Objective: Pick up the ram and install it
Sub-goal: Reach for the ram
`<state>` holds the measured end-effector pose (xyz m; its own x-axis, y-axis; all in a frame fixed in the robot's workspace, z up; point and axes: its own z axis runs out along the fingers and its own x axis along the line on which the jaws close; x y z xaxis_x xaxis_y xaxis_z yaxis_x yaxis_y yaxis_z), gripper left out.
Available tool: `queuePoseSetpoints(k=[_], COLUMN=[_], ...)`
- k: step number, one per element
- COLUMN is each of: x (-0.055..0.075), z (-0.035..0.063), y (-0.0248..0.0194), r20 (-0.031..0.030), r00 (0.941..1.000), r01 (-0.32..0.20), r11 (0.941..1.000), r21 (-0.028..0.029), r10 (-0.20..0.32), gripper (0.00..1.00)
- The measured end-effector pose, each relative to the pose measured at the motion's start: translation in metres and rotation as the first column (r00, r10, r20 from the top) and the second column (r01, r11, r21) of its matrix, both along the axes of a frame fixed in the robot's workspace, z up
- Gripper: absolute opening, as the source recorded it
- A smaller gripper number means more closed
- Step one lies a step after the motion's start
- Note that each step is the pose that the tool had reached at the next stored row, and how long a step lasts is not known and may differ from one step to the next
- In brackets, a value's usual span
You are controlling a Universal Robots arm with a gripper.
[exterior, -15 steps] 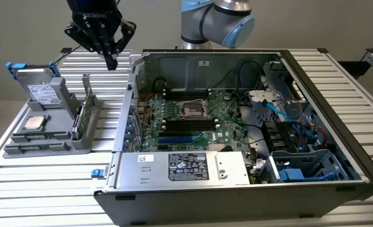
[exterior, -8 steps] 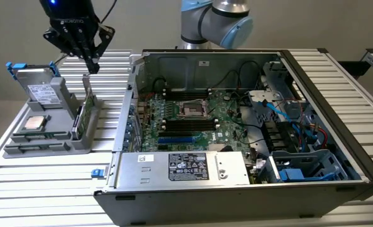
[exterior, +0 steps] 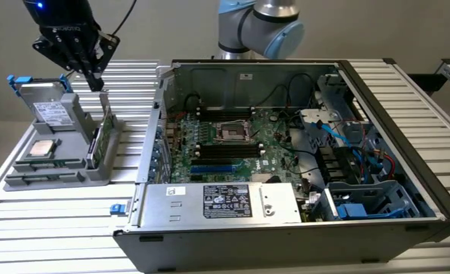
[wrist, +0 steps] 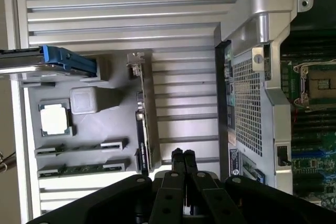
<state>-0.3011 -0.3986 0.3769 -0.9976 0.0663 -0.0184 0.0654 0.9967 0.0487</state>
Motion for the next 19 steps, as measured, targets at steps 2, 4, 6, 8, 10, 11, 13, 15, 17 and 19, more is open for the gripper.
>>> queuePoseSetpoints(k=[2,4,6,8,10,11,13,15,17,19], x=[-0.009,-0.018,-0.027,-0.036,-0.045,-0.050,-0.059,-0.068,-0.077,-0.086], z=[-0.0011,-0.0024,-0.0035,-0.0046,-0.0058,-0.0064,-0.0076,-0.0087,-0.0098,-0.0107], y=[0.0000,0.0000,0.0000,0.0000,0.0000,0.0000,0.0000,0.0000,0.0000,0.0000], r20=[-0.0006,-0.0011,-0.0021,-0.0041,-0.0060,-0.0073,-0.0094,-0.0113,-0.0136,-0.0151], r00=[1.0000,1.0000,1.0000,1.0000,1.0000,1.0000,1.0000,0.9999,0.9999,0.9999], r01=[0.000,0.000,0.000,0.000,0.000,0.000,0.000,0.000,0.000,0.000], r11=[1.0000,1.0000,1.0000,1.0000,1.0000,1.0000,1.0000,1.0000,1.0000,1.0000], r21=[0.0000,0.0000,0.0000,0.0000,0.0000,0.0000,0.0000,0.0000,0.0000,0.0000], r10=[0.000,0.000,0.000,0.000,0.000,0.000,0.000,0.000,0.000,0.000], gripper=[0.10,0.10,0.10,0.10,0.10,0.10,0.10,0.10,0.10,0.10])
